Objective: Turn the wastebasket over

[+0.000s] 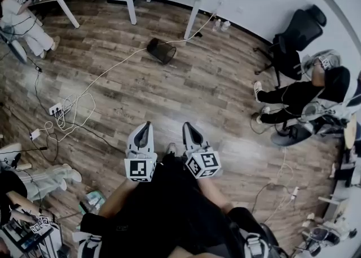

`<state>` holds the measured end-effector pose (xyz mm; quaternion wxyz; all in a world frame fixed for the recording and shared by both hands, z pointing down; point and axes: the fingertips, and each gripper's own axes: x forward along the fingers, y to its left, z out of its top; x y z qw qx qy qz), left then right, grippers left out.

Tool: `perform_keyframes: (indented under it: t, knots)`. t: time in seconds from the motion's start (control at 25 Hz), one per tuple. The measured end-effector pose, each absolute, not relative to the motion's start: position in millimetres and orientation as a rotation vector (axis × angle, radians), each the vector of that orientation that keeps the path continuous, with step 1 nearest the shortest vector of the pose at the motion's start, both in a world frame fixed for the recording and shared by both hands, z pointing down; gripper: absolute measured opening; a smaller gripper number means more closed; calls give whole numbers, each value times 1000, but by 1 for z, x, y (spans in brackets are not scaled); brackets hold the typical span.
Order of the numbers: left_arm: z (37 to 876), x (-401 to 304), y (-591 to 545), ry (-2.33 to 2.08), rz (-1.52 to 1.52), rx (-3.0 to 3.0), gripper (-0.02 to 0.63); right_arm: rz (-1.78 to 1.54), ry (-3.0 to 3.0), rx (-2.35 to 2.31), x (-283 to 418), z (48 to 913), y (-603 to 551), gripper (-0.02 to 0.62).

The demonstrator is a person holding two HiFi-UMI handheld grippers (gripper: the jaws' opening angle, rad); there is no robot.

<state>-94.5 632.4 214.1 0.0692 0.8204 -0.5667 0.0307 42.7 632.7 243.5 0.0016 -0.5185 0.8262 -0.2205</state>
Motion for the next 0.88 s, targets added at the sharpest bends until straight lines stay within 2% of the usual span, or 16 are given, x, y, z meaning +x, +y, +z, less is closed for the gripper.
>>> perform_keyframes:
  t: [0.88]
  knots:
    - [220, -44, 635, -1804, 171, 2455, 35, -712, 2654, -1575, 101, 264, 622, 31]
